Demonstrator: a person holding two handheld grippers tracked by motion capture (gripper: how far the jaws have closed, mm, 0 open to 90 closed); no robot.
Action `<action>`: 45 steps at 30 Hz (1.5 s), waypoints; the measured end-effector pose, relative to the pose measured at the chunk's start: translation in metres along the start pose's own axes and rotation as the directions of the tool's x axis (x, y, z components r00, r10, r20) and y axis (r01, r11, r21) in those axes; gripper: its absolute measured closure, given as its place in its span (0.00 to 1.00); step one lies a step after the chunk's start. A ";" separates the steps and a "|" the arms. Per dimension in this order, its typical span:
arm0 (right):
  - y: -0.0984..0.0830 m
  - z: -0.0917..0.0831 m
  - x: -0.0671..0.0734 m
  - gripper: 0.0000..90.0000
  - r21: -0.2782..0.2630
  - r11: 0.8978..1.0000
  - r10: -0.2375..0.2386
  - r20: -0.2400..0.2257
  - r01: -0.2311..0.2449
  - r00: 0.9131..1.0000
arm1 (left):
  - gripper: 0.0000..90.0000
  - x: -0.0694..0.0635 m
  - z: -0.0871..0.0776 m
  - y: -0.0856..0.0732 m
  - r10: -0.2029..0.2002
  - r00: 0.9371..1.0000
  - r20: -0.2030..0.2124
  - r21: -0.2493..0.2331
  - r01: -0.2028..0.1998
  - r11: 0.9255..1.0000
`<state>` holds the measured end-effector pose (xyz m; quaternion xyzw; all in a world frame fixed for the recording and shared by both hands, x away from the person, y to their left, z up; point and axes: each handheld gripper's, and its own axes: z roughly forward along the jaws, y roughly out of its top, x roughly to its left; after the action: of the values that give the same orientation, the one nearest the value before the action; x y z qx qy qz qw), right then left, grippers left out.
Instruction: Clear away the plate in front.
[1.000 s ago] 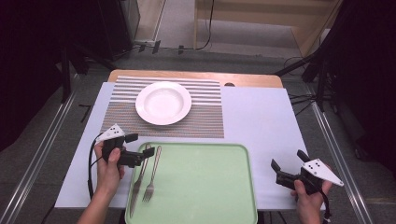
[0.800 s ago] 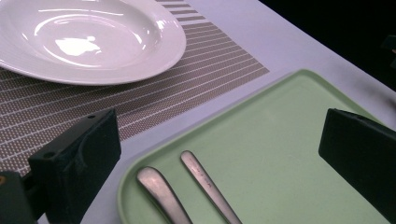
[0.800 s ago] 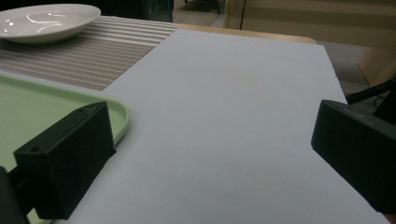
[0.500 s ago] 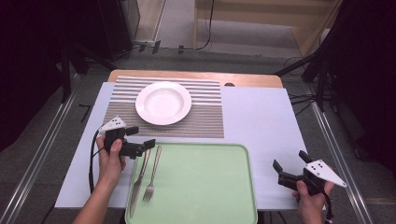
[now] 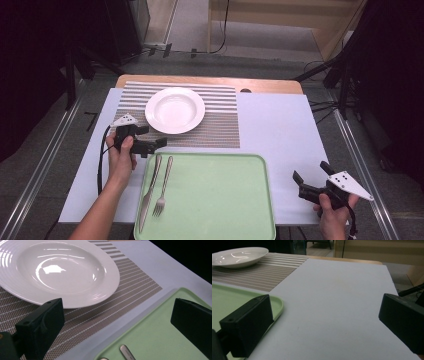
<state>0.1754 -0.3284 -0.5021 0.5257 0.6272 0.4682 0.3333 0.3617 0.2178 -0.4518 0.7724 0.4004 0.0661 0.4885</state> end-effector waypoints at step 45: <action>-0.002 0.001 0.003 0.00 0.011 1.000 -0.026 -0.029 0.026 0.999 | 0.00 0.101 0.052 0.035 -0.170 0.982 -0.080 0.038 0.173 0.984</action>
<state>0.1746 -0.3251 -0.5039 0.5126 0.6412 0.4678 0.3274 0.4742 0.2434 -0.4796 0.7428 0.4853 0.0441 0.4591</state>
